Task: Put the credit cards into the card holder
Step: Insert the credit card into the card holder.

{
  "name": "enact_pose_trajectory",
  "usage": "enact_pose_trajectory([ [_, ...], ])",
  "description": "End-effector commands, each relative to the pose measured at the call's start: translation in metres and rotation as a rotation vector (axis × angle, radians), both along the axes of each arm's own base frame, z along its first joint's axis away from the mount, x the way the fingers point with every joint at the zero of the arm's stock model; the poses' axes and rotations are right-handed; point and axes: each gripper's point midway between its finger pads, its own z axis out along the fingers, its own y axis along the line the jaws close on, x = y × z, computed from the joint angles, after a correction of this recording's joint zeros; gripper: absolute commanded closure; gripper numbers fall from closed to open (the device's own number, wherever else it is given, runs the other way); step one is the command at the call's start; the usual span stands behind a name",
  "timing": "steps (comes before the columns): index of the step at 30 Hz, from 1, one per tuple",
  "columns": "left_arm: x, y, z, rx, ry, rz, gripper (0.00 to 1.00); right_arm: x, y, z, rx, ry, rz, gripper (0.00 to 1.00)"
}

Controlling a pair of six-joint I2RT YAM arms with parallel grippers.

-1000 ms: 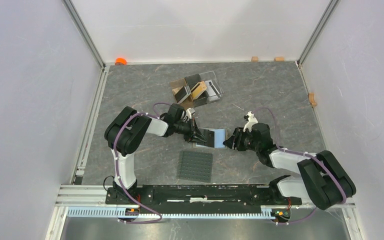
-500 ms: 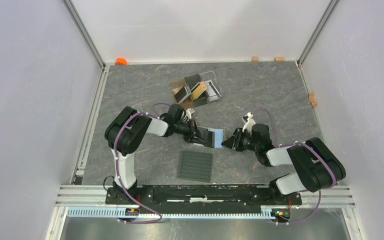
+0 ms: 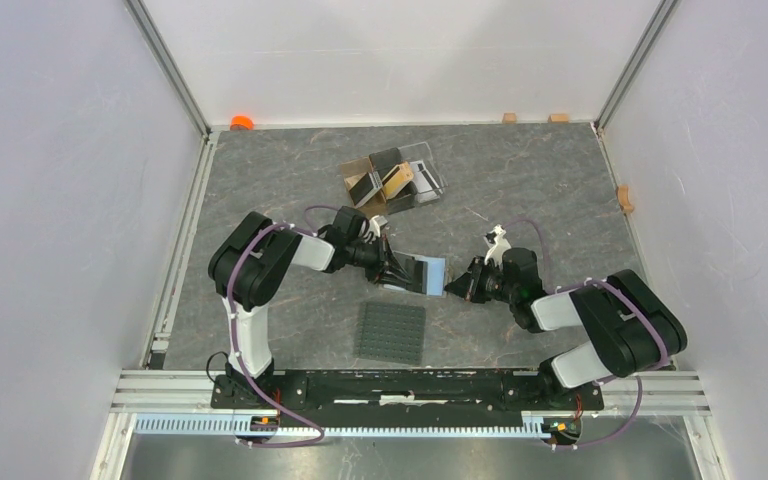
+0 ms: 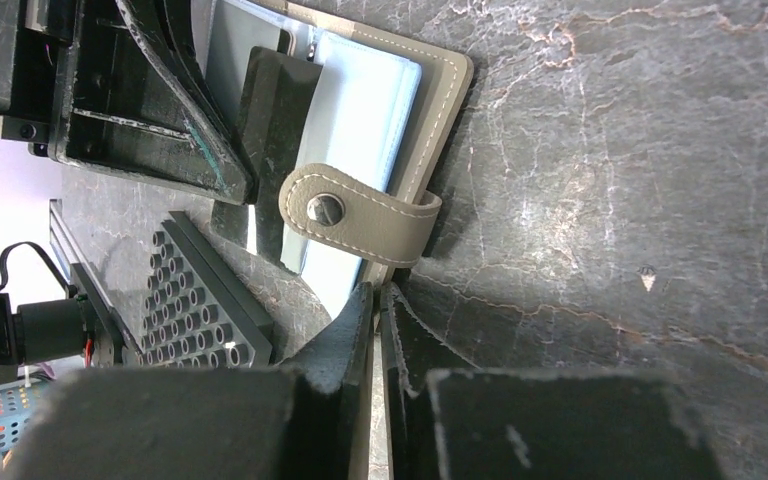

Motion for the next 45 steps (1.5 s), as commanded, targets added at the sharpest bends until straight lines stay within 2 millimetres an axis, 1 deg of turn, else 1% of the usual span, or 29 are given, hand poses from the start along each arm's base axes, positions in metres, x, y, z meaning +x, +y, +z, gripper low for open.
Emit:
enact_pose_trajectory([
  [1, 0.009, 0.008, -0.015, 0.052, -0.045, 0.031, 0.98, -0.003, 0.004, -0.005, 0.002, 0.018, 0.02, 0.92],
  [7, 0.014, 0.006, -0.015, 0.037, -0.051, 0.045, 0.98, -0.003, 0.004, -0.004, 0.005, 0.012, 0.016, 1.0],
  [13, 0.019, 0.005, -0.014, 0.025, -0.059, 0.05, 0.98, -0.003, -0.003, -0.016, -0.045, 0.032, 0.002, 1.0],
  [16, 0.019, 0.004, -0.016, 0.021, -0.051, 0.046, 0.98, -0.004, -0.004, -0.018, -0.052, 0.037, 0.001, 1.0],
  [25, 0.015, 0.002, -0.021, 0.014, -0.016, 0.028, 0.98, 0.0, -0.006, -0.017, -0.076, 0.03, -0.001, 1.0],
  [34, 0.003, -0.003, -0.028, 0.04, 0.009, -0.037, 0.98, 0.0, -0.006, -0.018, -0.084, 0.032, -0.002, 1.0],
  [45, 0.008, -0.013, -0.026, 0.058, -0.054, -0.045, 0.98, 0.001, -0.005, -0.016, -0.083, 0.025, 0.004, 1.0],
])
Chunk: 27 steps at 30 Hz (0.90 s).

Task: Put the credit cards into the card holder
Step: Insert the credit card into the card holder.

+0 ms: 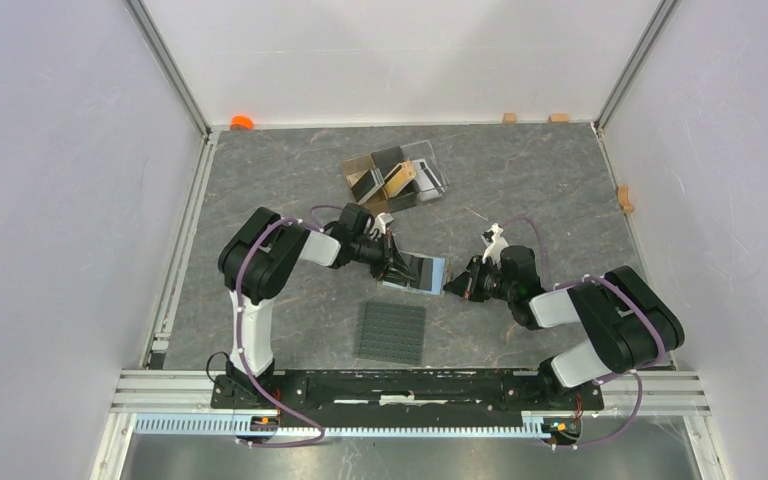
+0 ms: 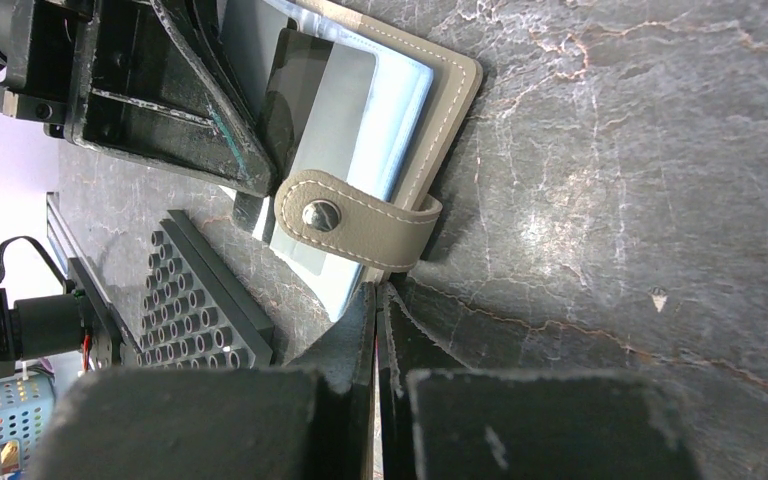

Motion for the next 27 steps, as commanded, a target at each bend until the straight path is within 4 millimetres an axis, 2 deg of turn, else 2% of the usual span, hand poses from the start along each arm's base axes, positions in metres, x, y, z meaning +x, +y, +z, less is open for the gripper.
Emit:
enact_pose_trajectory([
  [1, 0.0, -0.001, -0.022, 0.087, -0.072, -0.011, 0.98, -0.002, -0.007, -0.013, -0.073, 0.02, -0.008, 1.0],
  [9, 0.001, -0.005, -0.02, 0.125, -0.125, -0.032, 0.93, -0.002, -0.008, -0.012, -0.083, 0.013, -0.01, 1.0],
  [12, 0.003, -0.001, -0.017, 0.161, -0.159, -0.04, 0.87, -0.002, -0.01, -0.013, -0.09, 0.014, -0.017, 1.0],
  [19, 0.016, 0.022, -0.006, 0.331, -0.287, -0.073, 0.63, -0.002, -0.013, -0.014, -0.109, 0.012, -0.025, 1.0],
  [27, 0.029, 0.032, 0.018, 0.397, -0.405, -0.09, 0.54, -0.002, -0.015, -0.015, -0.124, 0.01, -0.026, 1.0],
])
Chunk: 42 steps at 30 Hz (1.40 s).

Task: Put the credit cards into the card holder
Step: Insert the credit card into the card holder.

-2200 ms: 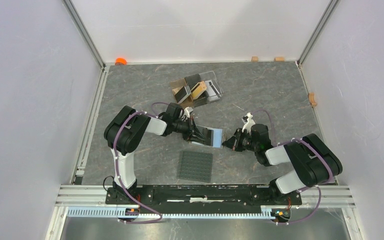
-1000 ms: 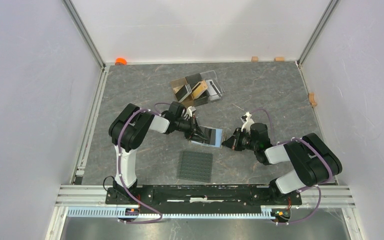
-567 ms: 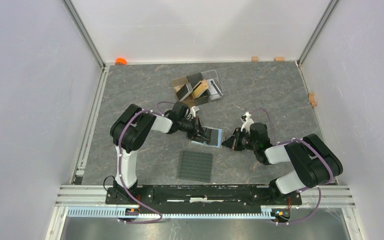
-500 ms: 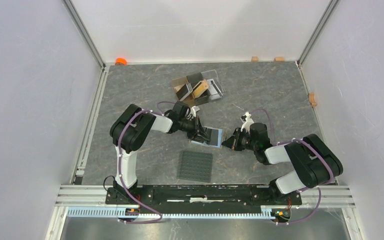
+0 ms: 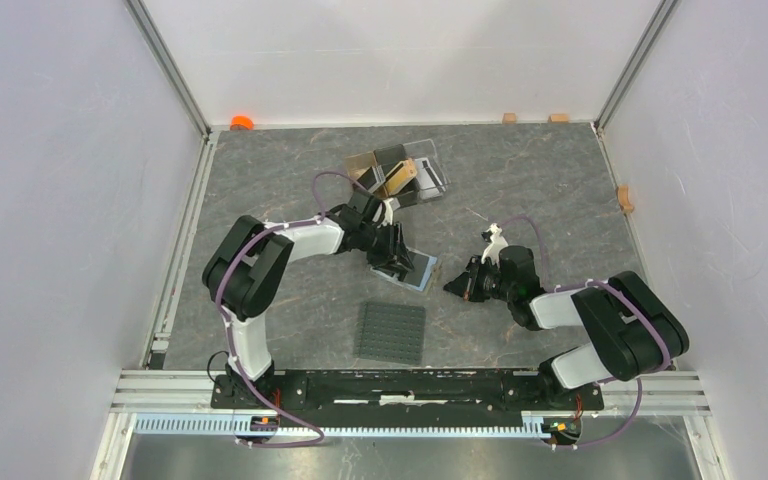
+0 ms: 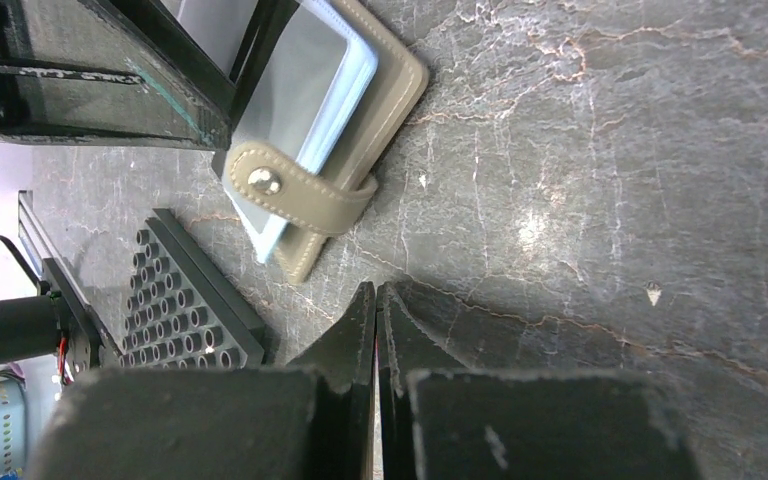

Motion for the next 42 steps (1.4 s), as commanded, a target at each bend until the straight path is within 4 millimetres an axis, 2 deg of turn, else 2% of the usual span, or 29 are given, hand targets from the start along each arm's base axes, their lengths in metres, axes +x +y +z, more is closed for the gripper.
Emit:
enact_pose_trajectory([
  [1, 0.011, 0.017, 0.01, 0.098, -0.119, -0.034, 0.54, -0.003, -0.012, -0.015, -0.084, 0.029, -0.02, 1.0],
  [6, 0.01, 0.009, 0.029, 0.031, -0.155, -0.07, 0.51, -0.003, -0.011, -0.014, -0.081, 0.023, -0.014, 1.0],
  [10, 0.013, 0.006, 0.044, 0.008, -0.218, -0.107, 0.49, 0.0, -0.009, -0.004, -0.069, -0.022, 0.003, 0.98],
  [18, 0.004, 0.0, 0.027, 0.015, -0.163, -0.147, 0.47, 0.013, -0.012, 0.02, -0.21, -0.163, -0.016, 0.46],
  [23, -0.001, -0.011, 0.024, 0.0, -0.157, -0.165, 0.46, 0.018, 0.003, 0.028, -0.259, -0.211, 0.007, 0.32],
  [26, -0.005, -0.018, 0.024, -0.02, -0.156, -0.18, 0.46, 0.021, 0.012, 0.03, -0.272, -0.227, 0.015, 0.29],
  [29, -0.008, -0.023, 0.022, -0.024, -0.15, -0.194, 0.46, 0.025, 0.017, 0.031, -0.278, -0.235, 0.008, 0.3],
  [36, -0.007, -0.025, 0.024, -0.022, -0.163, -0.194, 0.46, 0.044, 0.007, 0.032, -0.357, -0.272, -0.069, 0.34],
  [42, -0.005, -0.025, 0.03, -0.026, -0.184, -0.19, 0.46, 0.055, 0.013, 0.036, -0.364, -0.295, -0.068, 0.37],
])
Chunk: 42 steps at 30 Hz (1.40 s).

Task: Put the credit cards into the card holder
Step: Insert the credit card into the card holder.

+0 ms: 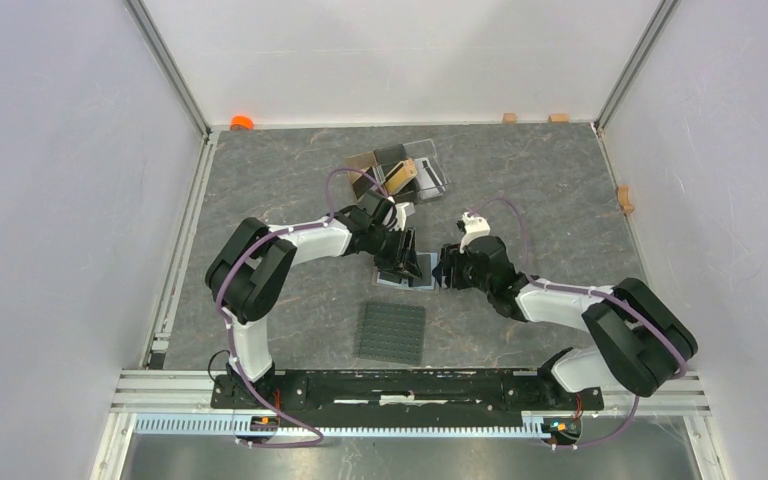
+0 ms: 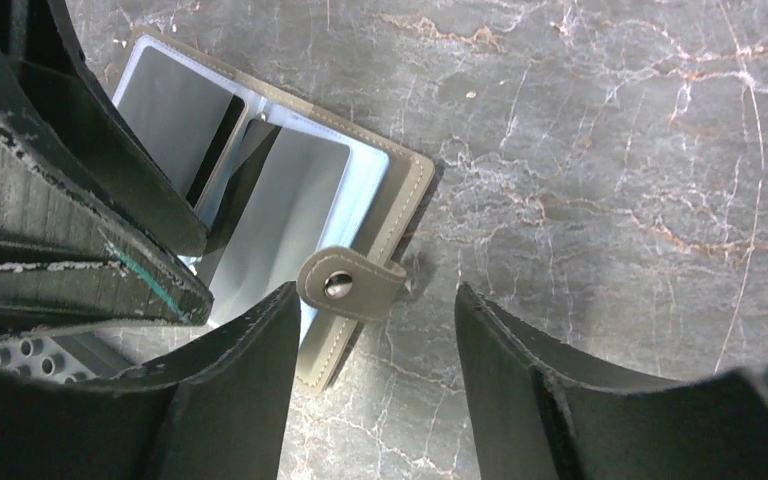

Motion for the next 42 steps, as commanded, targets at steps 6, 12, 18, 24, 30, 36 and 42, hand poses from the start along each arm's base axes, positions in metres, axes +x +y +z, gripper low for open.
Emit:
enact_pose_trajectory([
  [6, 0.02, -0.01, 0.035, -0.056, -0.135, -0.003, 0.45, 0.029, 0.004, 0.014, -0.044, -0.068, -0.041, 0.66],
  [12, 0.031, -0.007, 0.039, -0.033, -0.171, 0.063, 0.44, 0.026, -0.003, 0.007, -0.072, -0.049, -0.061, 0.88],
  [18, 0.035, -0.002, 0.024, 0.022, -0.142, 0.107, 0.43, 0.024, -0.004, 0.003, -0.075, -0.036, -0.059, 0.93],
  [24, 0.032, -0.005, 0.012, 0.017, -0.096, 0.11, 0.43, 0.024, -0.003, 0.003, -0.074, -0.036, -0.058, 0.97],
  [30, 0.028, -0.01, -0.003, 0.013, -0.03, 0.106, 0.43, 0.024, -0.002, 0.002, -0.069, -0.031, -0.057, 1.0],
  [36, 0.028, -0.013, -0.006, 0.005, -0.026, 0.101, 0.43, 0.023, -0.001, 0.001, -0.066, -0.029, -0.052, 1.0],
  [42, 0.03, -0.026, 0.007, -0.08, -0.041, 0.081, 0.43, 0.023, 0.001, -0.002, -0.062, -0.02, -0.045, 1.0],
])
